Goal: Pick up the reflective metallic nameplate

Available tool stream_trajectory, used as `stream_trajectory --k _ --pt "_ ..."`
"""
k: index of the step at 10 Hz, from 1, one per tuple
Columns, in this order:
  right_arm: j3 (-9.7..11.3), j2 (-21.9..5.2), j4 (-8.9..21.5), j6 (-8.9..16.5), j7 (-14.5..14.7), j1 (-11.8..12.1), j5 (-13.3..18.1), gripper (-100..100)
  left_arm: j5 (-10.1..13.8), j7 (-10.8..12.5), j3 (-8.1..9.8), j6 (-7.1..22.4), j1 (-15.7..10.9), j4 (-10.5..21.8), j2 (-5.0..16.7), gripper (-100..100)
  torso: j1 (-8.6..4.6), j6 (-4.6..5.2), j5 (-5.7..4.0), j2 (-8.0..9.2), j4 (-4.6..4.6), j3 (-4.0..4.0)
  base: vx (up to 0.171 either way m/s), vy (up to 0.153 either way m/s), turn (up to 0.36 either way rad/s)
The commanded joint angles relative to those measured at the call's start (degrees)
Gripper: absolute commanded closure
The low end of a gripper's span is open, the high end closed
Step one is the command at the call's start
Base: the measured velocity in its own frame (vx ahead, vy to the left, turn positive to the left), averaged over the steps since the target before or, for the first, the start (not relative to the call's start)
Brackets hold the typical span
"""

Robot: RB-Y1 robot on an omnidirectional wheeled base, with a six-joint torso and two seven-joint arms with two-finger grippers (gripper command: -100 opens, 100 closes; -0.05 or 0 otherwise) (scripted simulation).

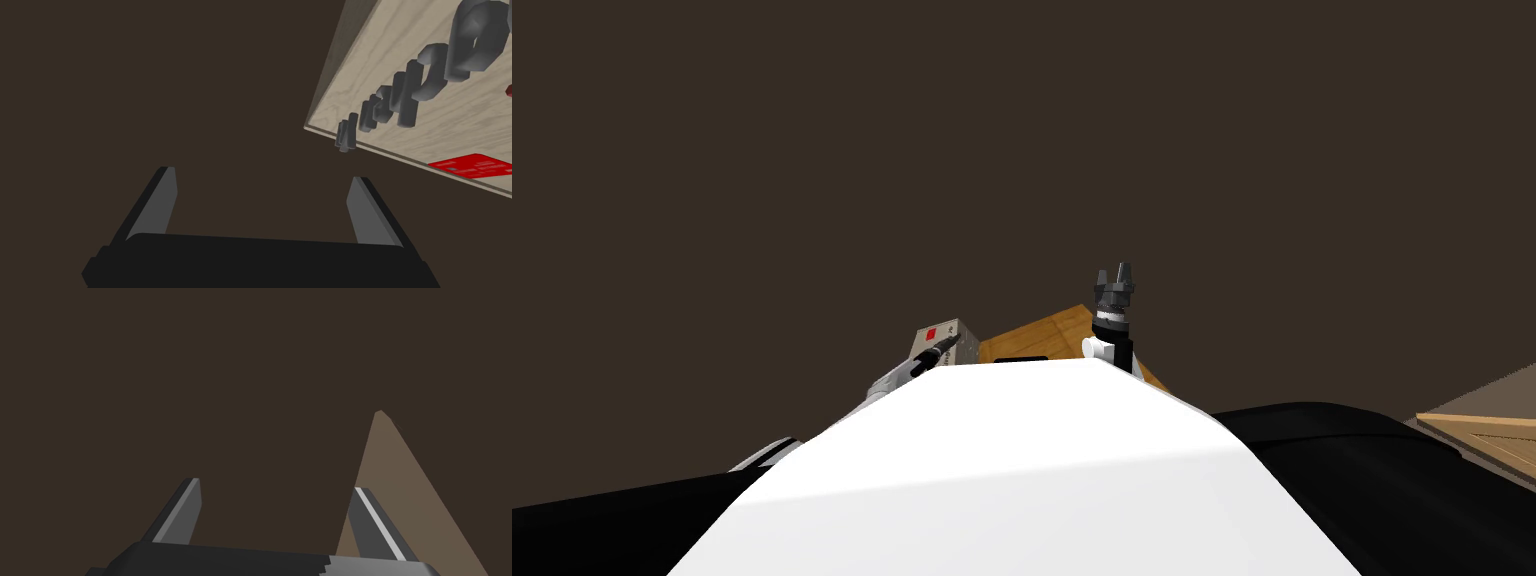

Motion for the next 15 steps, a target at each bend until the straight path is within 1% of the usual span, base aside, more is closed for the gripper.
stream_trajectory --k 1,2,3,5,6,7,8,9,10,11,12,14,15 --pt "0.0 0.0 0.0 0.0 0.0 0.0 0.0 0 -0.62 0.11 -0.89 0.53 -0.37 2.53 0.27 -100 0.0 0.0 0.0 0.0 0.0 0.0 0.022 0.037 -0.055" --pt "0.0 0.0 0.0 0.0 0.0 0.0 0.0 0 -1.1 0.25 -1.58 1.19 -0.36 3.85 0.46 -100 -0.07 0.0 -0.02 0.01 0.0 0.01 0.032 0.041 -0.065" --pt "0.0 0.0 0.0 0.0 0.0 0.0 0.0 0 -1.1 0.25 -1.58 1.19 -0.36 3.96 0.46 -100 -0.07 0.0 -0.02 -0.01 0.0 0.0 0.025 0.031 -0.017" --pt "0.0 0.0 0.0 0.0 0.0 0.0 0.0 0 -1.91 0.55 -2.81 2.32 -0.28 6.29 0.63 -100 -0.14 0.0 -0.04 0.0 0.0 0.0 0.025 0.025 -0.05" --pt "0.0 0.0 0.0 0.0 0.0 0.0 0.0 0 -1.91 0.55 -2.81 2.32 -0.28 6.29 0.63 -100 -0.13 0.0 -0.04 0.0 0.0 0.0 0.02 0.021 -0.014" --pt "0.0 0.0 0.0 0.0 0.0 0.0 0.0 0 -2.51 0.83 -3.76 3.14 -0.19 7.89 0.57 -100 -0.16 0.0 -0.03 0.01 0.0 0.0 0.031 0.024 -0.048" --pt "0.0 0.0 0.0 0.0 0.0 0.0 0.0 0 -2.34 0.53 -3.28 2.46 -0.87 8.08 0.12 -100 -0.15 0.01 -0.04 -0.03 0.0 -0.01 0.017 0.014 -0.014" --pt "0.0 0.0 0.0 0.0 0.0 0.0 0.0 0 -2.4 0.52 -3.36 2.48 -0.94 8.36 0.06 0 -0.19 0.0 -0.05 0.01 0.0 0.01 0.0 0.0 0.0" --pt "0.01 0.01 0.0 0.0 0.0 0.0 0.0 0 -2.85 -0.58 -2.51 2.72 -1.84 9.73 -1.72 -100 -0.23 0.0 -0.06 0.06 0.01 0.03 0.002 0.038 -0.026" --pt "0.0 0.0 0.0 0.0 0.0 0.0 0.0 0 -3.16 -1.31 -1.95 2.88 -2.45 10.67 -2.92 -100 -0.13 0.01 -0.04 0.07 0.02 0.04 -0.001 0.02 -0.022" --pt "0.0 0.01 0.0 0.0 0.0 0.0 0.0 0 -3.31 -1.67 -1.67 2.96 -2.76 11.14 -3.52 -100 -0.2 0.0 -0.04 0.08 0.02 0.05 0.0 0.0 0.0" --pt "0.01 0.01 0.0 0.0 0.0 0.0 0.0 0 -3.92 -3.13 -0.55 3.27 -3.97 13.02 -5.91 -100 -0.27 0.01 -0.06 0.09 0.02 0.05 -0.005 -0.001 -0.016" --pt "0.01 0.01 0.0 0.0 0.0 0.0 0.0 0 -3.72 -2.58 -0.97 3.32 -3.63 12.31 -5.2 -100 -0.28 0.01 -0.06 0.1 0.02 0.06 0.0 0.0 0.0"
